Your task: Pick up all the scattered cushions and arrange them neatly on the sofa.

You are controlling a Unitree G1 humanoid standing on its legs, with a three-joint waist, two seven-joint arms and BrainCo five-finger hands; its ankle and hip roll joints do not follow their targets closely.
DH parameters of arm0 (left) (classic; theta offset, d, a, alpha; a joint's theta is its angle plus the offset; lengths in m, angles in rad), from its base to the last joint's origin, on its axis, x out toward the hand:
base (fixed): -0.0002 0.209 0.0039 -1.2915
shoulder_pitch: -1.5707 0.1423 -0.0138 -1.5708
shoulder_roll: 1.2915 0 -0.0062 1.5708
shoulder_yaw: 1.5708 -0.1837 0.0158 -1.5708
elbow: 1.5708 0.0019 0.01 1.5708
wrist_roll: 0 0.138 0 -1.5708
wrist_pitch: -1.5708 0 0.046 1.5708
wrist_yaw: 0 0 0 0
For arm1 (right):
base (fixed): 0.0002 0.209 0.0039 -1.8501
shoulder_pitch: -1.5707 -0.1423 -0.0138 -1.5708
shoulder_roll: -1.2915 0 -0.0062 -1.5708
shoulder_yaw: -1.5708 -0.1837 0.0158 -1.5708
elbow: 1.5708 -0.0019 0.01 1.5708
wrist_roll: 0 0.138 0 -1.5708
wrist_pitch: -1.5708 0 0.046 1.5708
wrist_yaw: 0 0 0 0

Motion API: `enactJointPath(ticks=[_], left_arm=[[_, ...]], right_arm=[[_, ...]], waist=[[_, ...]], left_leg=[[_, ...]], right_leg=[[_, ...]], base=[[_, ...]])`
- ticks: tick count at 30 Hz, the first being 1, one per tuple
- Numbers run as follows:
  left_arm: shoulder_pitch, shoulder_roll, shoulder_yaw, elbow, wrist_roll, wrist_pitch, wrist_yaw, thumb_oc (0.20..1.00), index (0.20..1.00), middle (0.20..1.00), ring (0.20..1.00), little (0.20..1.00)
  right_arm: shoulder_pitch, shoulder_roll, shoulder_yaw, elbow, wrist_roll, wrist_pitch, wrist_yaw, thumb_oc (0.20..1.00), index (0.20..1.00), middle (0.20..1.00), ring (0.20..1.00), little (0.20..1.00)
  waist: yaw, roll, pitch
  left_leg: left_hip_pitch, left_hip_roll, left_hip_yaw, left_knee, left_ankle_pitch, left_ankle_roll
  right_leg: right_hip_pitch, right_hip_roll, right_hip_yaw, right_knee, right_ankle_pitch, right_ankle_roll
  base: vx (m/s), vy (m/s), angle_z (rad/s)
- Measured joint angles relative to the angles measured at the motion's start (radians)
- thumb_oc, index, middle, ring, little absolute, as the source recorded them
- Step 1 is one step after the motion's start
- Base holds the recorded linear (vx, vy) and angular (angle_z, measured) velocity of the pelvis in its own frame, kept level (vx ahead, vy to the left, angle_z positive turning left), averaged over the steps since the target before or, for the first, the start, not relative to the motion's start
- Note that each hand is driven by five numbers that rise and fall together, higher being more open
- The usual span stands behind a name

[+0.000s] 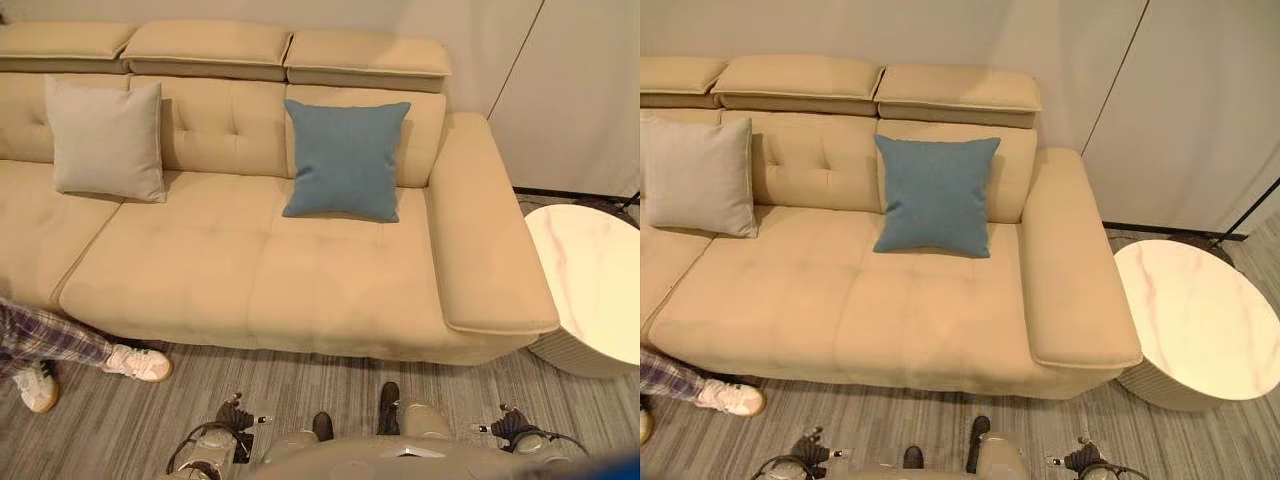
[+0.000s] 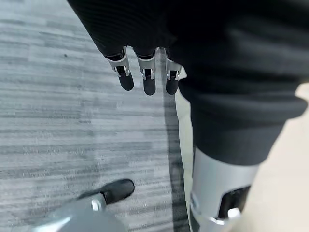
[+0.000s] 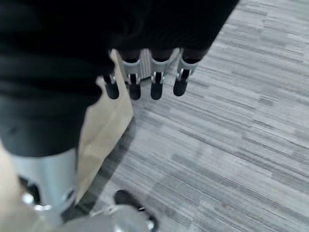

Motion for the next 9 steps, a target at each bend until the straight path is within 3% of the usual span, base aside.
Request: enactJointPath(ticks=[2,3,5,9], left_arm=[[0.005,-0.007,0.001,0.001,0.000,0.001,0.000,1.000,1.000,1.000,1.000,1.000],[0.012,-0.012,0.001,0.002,0.000,0.004,0.000,1.000,1.000,1.000,1.000,1.000],[0.028,-0.027,0.000,0.001,0.000,0.005,-0.001,1.000,1.000,1.000,1.000,1.000],[0.037,-0.029,-0.002,0.002,0.001,0.009,-0.001,1.000,1.000,1.000,1.000,1.000]], right_arm=[[0.008,0.000,0.002,-0.002,0.000,0.000,0.003,1.000,1.000,1.000,1.000,1.000],[0.008,0.001,0.002,-0.002,0.000,0.000,0.005,1.000,1.000,1.000,1.000,1.000],[0.019,-0.007,0.002,-0.002,0.000,0.002,0.009,1.000,1.000,1.000,1.000,1.000],[0.041,-0.028,0.007,-0.003,0.000,0.003,0.010,1.000,1.000,1.000,1.000,1.000]], waist=[[0.022,0.021,-0.024],[0.025,0.022,-0.036],[0.017,0.034,-0.086],[0.019,0.013,-0.142]], left_leg=[[0.001,0.025,-0.007,-0.001,-0.004,-0.037],[0.000,0.039,-0.021,-0.009,-0.005,-0.062],[0.002,0.074,-0.031,-0.028,-0.014,-0.112],[-0.002,0.102,-0.031,-0.010,-0.005,-0.128]], right_leg=[[0.089,-0.002,0.031,-0.054,-0.045,0.014],[0.141,0.026,0.039,-0.164,-0.045,-0.033],[0.166,0.063,0.016,-0.227,-0.028,-0.052],[0.166,0.094,0.016,-0.222,-0.036,-0.086]], base=[[0.12,-0.099,-0.03],[0.13,-0.091,0.10],[0.10,-0.088,0.10],[0.05,-0.049,-0.12]])
